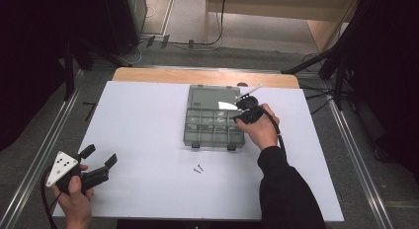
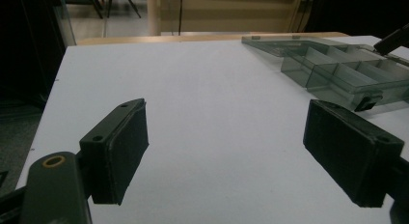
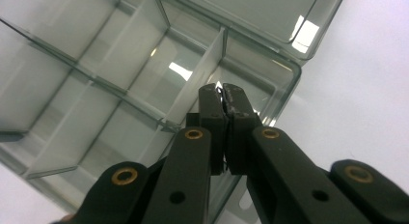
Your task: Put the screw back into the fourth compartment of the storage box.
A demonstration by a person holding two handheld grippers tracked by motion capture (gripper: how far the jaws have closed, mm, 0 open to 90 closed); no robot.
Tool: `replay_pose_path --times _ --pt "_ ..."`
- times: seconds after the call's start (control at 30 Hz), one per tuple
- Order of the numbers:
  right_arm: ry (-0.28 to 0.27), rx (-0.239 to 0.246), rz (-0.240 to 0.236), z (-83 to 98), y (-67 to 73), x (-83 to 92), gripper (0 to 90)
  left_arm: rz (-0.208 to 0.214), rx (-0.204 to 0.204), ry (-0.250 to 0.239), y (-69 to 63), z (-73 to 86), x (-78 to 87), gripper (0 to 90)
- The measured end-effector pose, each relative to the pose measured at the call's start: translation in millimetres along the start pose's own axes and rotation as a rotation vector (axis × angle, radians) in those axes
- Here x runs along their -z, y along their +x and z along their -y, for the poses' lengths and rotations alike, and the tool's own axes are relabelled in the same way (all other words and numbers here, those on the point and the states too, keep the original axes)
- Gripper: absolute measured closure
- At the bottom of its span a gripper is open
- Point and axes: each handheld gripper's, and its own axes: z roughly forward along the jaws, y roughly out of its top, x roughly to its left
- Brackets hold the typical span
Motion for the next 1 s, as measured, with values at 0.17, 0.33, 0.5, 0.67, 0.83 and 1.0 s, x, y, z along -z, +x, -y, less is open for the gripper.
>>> replay_pose_path --times 0.17,0.33,0.5,0.67,0.83,1.0 --pt "0.024 0.003 0.021 -1.2 -0.6 -10.2 90.0 0.003 0.001 -0.002 -0.6 0.1 -0.2 16.3" --pt "0.015 -0.033 -0.020 -1.4 -2.0 -11.1 80.8 0.003 -0.001 -0.002 -0.4 0.3 -0.3 16.3" --pt "-0.016 -0.036 -0.045 0.8 -2.3 -1.8 75.5 -0.002 -0.002 0.003 -0.2 0.1 0.3 16.3" --pt "-0.069 -0.043 -0.068 7.9 2.6 11.0 70.8 0.003 0.001 -0.004 -0.3 0.1 0.0 16.3" --pt "-0.094 -0.010 -0.068 18.3 9.5 18.5 68.1 0.005 -0.002 -0.001 -1.0 0.2 -0.5 16.3" --pt "-0.112 0.000 -0.086 25.8 17.3 27.8 68.0 0.004 0.003 -0.001 -0.5 0.0 0.0 16.3"
